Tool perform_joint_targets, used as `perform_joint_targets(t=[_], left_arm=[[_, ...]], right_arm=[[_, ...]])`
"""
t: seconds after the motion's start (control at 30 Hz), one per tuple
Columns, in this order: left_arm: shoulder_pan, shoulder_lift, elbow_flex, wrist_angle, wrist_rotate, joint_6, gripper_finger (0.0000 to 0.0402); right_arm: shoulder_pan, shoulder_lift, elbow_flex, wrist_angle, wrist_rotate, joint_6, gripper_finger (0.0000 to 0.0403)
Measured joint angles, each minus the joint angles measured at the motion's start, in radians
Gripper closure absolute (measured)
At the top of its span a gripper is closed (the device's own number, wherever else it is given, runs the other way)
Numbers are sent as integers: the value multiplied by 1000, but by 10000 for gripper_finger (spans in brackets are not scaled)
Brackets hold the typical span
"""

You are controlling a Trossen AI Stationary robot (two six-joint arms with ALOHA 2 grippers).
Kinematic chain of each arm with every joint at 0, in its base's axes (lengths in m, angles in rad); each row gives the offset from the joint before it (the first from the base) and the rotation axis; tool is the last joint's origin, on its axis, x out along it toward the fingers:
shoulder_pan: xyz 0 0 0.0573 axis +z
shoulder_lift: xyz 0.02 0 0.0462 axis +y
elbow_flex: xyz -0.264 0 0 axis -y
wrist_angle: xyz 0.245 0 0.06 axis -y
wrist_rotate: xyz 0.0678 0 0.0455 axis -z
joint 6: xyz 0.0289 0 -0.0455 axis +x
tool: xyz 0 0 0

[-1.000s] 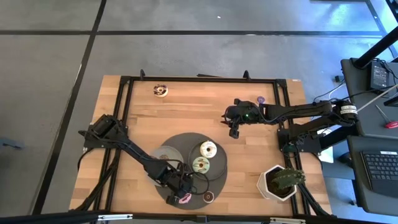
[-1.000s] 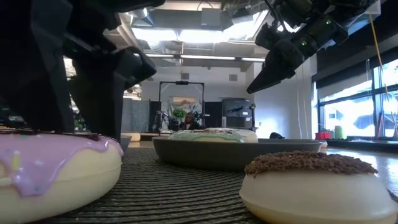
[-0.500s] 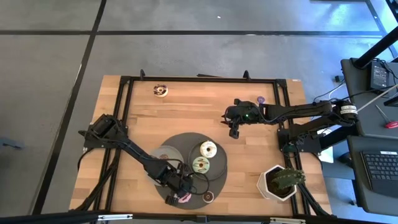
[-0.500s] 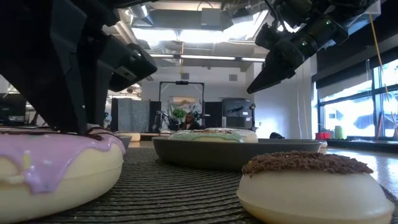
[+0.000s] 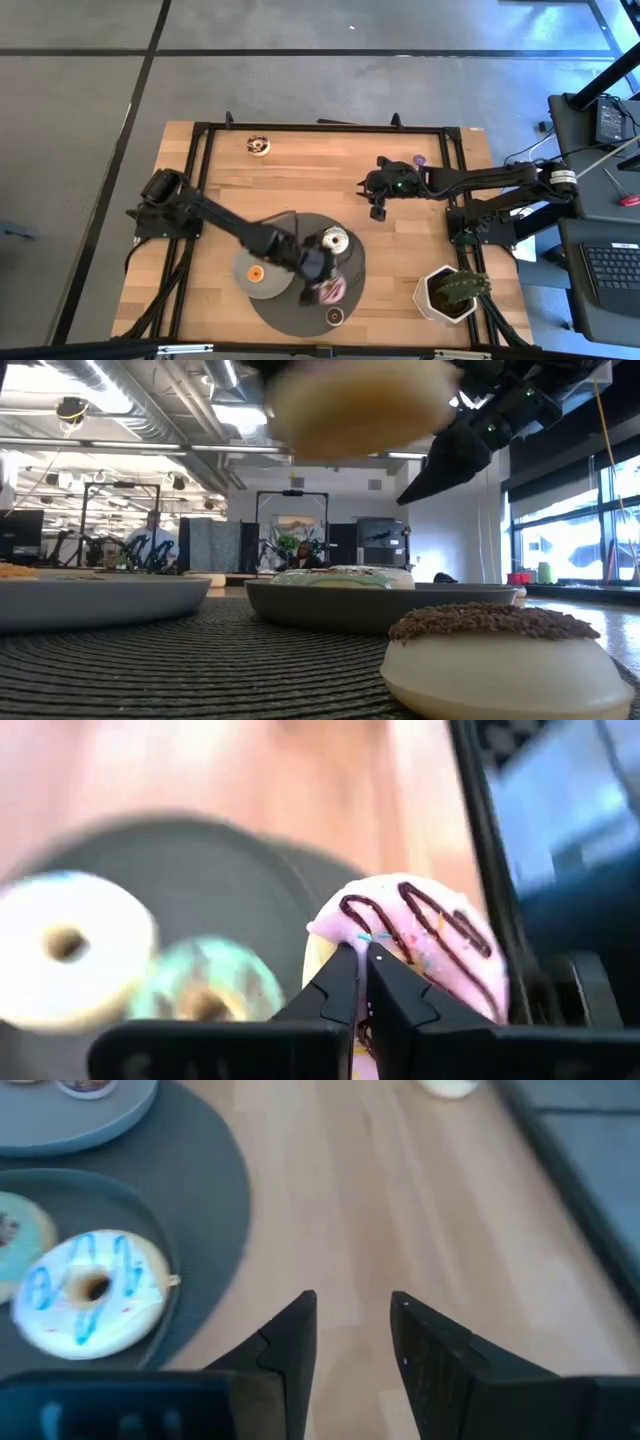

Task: Pick & Place donuts
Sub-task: Put the big pink donut on the black plate

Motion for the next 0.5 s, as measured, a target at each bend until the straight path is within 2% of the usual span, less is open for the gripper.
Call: perform_joint_targets(t=[0.13,0.3,0.5], left_arm=[[85,19,-1,88,-58,-47,394],[148,53,0,164,-36,-92,395],[169,115,-1,156,-24,-136,395]], right_arm=[[0,-39,0,1,27,-39,271],[-20,-97,1,-49,52,-98,271],[-71,-125,1,-78,77,-92,271]])
